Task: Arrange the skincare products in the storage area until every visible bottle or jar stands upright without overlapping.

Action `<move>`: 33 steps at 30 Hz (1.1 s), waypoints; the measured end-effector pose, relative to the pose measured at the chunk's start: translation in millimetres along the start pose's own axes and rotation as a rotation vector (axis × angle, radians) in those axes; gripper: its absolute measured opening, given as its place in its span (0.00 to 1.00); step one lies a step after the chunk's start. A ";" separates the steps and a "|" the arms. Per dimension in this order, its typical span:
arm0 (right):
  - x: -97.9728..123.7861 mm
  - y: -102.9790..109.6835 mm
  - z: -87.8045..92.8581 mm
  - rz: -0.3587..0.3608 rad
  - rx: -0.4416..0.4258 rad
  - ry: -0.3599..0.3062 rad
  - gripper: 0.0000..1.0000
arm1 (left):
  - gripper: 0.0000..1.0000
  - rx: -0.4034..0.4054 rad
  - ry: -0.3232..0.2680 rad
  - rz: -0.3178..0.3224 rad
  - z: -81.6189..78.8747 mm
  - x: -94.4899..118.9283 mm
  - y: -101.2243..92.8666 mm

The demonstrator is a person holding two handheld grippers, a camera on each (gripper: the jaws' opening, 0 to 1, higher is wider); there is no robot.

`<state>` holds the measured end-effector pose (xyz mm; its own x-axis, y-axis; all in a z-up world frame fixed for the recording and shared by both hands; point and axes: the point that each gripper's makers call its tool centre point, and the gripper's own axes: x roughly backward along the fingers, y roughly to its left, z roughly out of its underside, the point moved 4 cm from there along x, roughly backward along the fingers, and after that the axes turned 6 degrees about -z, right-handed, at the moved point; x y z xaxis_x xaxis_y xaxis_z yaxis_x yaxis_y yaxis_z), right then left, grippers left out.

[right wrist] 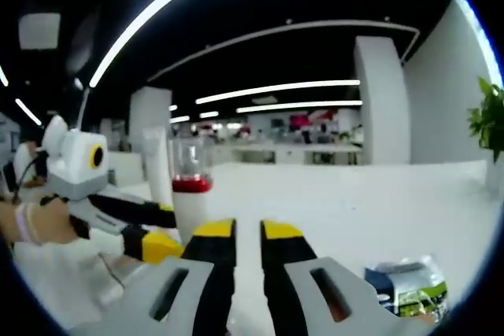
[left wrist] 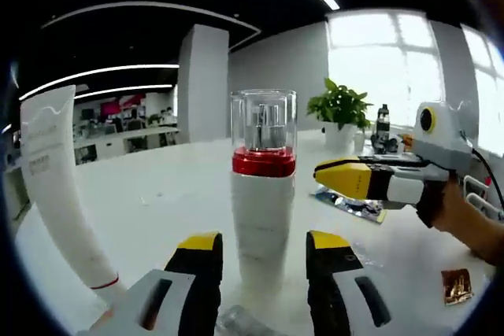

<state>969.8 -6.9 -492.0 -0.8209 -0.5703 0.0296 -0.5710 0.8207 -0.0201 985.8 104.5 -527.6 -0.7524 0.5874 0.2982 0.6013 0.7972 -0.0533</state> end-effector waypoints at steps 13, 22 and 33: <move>0.0 -1.1 1.6 -0.001 -0.003 0.007 0.09 | 0.29 -0.001 0.005 -0.077 -2.4 -2.1 -0.8; -0.2 -1.8 3.4 0.003 0.000 0.013 0.09 | 0.29 0.036 -0.024 -0.235 0.1 6.3 26.3; -2.4 -1.7 8.1 0.008 0.001 0.031 0.09 | 0.29 0.045 -0.050 -0.374 2.7 12.5 64.1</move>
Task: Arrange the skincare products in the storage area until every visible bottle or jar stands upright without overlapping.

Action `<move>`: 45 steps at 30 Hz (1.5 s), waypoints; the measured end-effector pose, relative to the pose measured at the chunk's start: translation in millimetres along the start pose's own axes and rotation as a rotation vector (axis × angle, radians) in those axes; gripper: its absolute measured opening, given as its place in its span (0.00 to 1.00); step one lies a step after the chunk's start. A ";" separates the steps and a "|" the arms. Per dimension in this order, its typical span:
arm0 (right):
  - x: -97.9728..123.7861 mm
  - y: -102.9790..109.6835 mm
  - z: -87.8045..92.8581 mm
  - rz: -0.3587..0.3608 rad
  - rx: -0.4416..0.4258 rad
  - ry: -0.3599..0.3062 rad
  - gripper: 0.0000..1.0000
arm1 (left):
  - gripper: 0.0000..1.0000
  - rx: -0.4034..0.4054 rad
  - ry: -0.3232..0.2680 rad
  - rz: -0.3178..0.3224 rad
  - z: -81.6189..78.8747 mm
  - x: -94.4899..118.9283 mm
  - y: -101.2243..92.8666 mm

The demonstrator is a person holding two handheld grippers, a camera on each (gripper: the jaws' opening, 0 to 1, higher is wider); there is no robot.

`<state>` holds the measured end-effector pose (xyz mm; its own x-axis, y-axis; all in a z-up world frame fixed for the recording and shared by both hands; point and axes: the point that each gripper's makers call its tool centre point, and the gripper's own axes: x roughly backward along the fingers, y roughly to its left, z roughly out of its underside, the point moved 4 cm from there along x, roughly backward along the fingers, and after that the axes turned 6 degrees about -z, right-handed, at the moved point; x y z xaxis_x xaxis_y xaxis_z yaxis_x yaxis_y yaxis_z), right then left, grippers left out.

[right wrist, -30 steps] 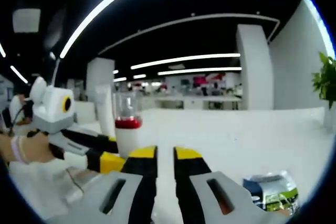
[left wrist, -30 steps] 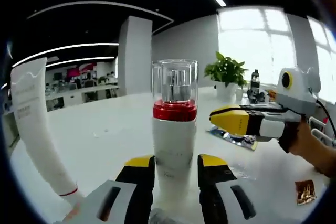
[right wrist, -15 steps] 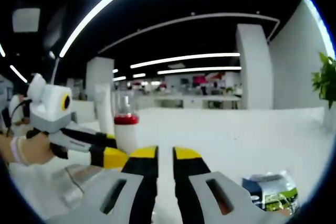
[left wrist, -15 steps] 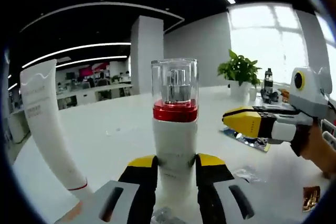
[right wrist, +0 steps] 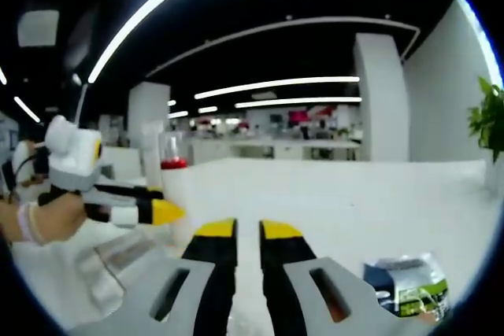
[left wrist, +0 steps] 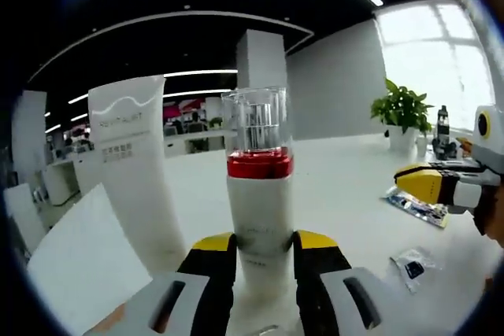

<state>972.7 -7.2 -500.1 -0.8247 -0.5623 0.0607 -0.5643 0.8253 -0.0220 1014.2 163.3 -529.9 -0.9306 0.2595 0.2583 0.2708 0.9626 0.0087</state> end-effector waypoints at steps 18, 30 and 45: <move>-1.7 1.7 1.4 -0.002 0.006 0.009 0.09 | 0.29 -0.048 0.015 -0.001 6.3 15.7 0.0; -1.5 1.9 2.9 -0.002 0.008 0.015 0.09 | 0.25 -0.029 0.021 -0.016 8.6 15.2 2.1; -1.1 1.0 1.2 0.000 0.014 0.009 0.09 | 0.25 0.001 0.033 -0.101 7.0 7.9 -1.9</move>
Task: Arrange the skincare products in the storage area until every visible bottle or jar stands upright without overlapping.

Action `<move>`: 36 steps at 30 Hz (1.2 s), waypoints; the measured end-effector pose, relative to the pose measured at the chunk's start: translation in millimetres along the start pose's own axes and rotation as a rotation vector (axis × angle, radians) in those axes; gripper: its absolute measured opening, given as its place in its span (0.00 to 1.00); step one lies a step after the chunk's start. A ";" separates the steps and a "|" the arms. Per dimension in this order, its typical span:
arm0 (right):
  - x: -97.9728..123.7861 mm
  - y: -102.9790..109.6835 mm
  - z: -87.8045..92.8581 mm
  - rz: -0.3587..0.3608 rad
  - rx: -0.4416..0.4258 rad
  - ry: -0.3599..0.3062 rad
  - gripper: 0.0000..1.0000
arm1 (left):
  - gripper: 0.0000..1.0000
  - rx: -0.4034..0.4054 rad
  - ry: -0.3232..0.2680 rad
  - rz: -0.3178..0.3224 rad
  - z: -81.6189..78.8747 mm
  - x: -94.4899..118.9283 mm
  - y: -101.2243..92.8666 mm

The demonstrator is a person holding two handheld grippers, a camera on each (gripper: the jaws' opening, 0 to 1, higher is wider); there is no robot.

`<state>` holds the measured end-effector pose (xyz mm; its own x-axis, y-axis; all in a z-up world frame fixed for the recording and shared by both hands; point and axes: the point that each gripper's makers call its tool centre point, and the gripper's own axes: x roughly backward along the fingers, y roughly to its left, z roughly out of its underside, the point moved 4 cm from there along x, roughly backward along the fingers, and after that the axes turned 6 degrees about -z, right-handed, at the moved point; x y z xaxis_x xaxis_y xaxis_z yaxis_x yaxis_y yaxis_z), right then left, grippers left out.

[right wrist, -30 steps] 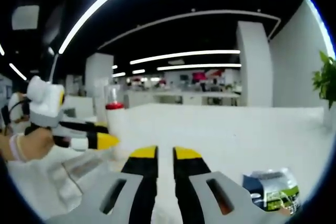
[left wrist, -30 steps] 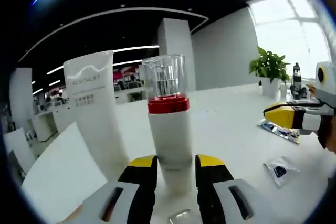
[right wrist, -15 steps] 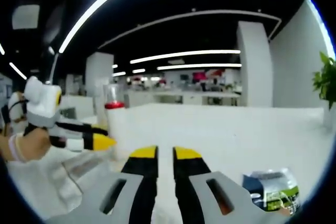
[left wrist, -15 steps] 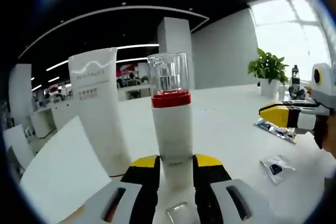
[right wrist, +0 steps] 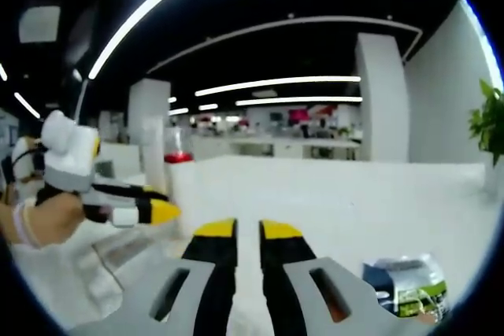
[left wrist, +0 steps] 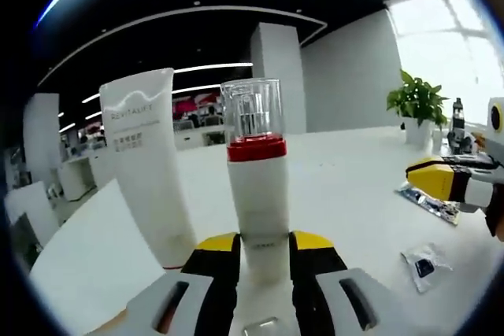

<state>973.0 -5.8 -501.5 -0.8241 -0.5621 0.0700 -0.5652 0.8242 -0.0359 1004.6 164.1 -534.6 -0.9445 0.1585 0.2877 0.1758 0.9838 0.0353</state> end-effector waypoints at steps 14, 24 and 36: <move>0.5 -1.9 -1.0 0.004 0.009 -0.002 0.09 | 0.20 -0.003 -0.017 0.007 -1.1 11.4 -2.2; 0.3 -2.3 0.0 0.004 0.010 0.002 0.09 | 0.20 0.003 -0.026 0.007 -3.8 7.5 0.0; 1.4 -2.7 -0.9 0.007 0.014 -0.001 0.09 | 0.20 -0.011 -0.020 -0.008 -2.4 5.3 5.2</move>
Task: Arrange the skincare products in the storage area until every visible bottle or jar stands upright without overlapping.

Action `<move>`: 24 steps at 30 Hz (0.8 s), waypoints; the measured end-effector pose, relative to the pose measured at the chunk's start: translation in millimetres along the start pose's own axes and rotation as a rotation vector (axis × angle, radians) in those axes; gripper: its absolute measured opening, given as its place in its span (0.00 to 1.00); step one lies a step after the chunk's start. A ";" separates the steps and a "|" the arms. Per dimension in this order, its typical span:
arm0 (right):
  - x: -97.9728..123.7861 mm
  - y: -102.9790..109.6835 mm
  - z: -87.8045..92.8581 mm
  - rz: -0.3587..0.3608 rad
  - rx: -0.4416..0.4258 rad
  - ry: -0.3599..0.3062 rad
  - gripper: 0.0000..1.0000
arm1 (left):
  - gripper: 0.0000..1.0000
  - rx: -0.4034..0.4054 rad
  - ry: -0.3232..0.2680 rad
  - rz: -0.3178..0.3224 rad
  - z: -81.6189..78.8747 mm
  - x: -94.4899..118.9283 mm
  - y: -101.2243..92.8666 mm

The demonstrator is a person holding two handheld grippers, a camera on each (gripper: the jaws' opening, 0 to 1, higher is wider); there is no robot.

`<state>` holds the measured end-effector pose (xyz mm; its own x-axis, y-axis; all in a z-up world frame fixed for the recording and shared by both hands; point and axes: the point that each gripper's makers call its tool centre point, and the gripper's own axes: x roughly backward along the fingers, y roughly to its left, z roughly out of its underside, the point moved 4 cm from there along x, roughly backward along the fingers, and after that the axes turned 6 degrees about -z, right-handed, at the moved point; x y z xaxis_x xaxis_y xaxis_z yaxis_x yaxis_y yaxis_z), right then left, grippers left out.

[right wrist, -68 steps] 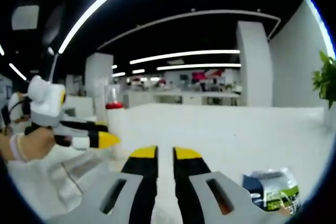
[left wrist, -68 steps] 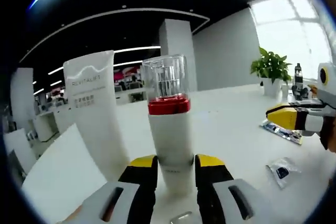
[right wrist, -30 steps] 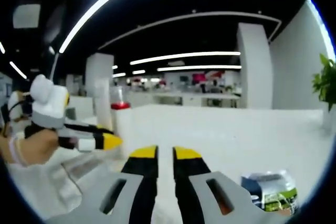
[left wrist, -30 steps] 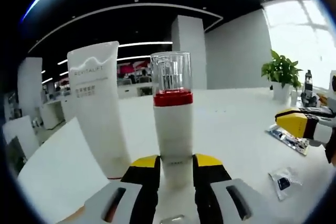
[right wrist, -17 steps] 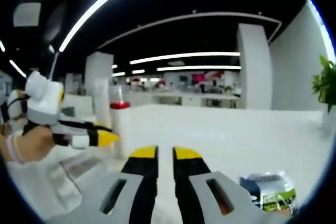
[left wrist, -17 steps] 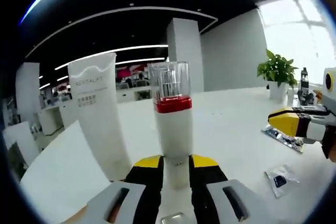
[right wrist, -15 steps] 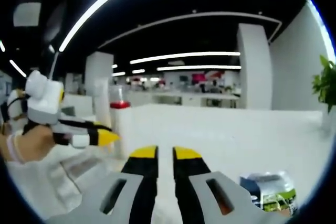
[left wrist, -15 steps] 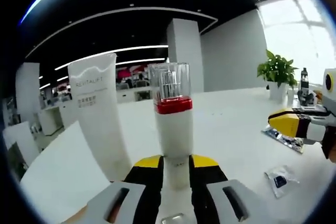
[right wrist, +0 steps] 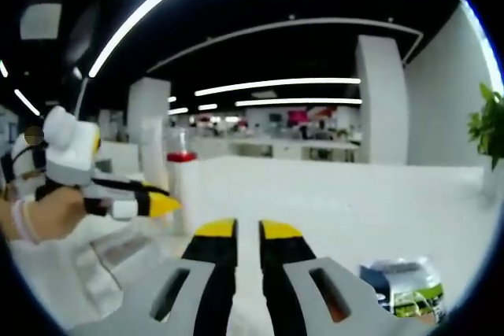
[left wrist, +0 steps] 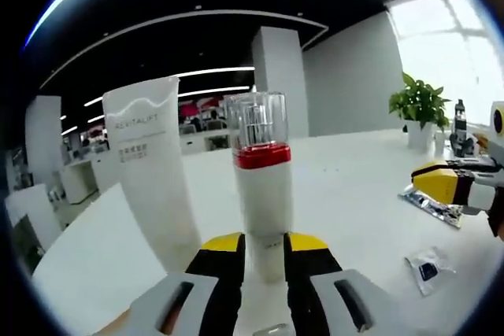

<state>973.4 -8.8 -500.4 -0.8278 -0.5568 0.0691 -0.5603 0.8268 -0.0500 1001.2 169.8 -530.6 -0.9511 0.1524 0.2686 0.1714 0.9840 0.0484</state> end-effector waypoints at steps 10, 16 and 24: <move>0.2 0.0 0.5 -0.001 0.000 0.002 0.09 | 0.20 0.005 0.002 0.006 0.4 3.1 8.6; 0.0 0.3 0.7 -0.003 0.000 0.004 0.09 | 0.22 0.031 -0.046 0.073 -12.7 19.9 9.5; -0.3 2.4 -0.4 -0.005 0.006 0.001 0.09 | 0.43 0.043 -0.103 0.128 -27.3 57.0 18.4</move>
<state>972.3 -6.6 -500.2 -0.8250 -0.5607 0.0704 -0.5645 0.8236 -0.0560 957.1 194.0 -488.1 -0.9439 0.2835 0.1695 0.2841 0.9586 -0.0217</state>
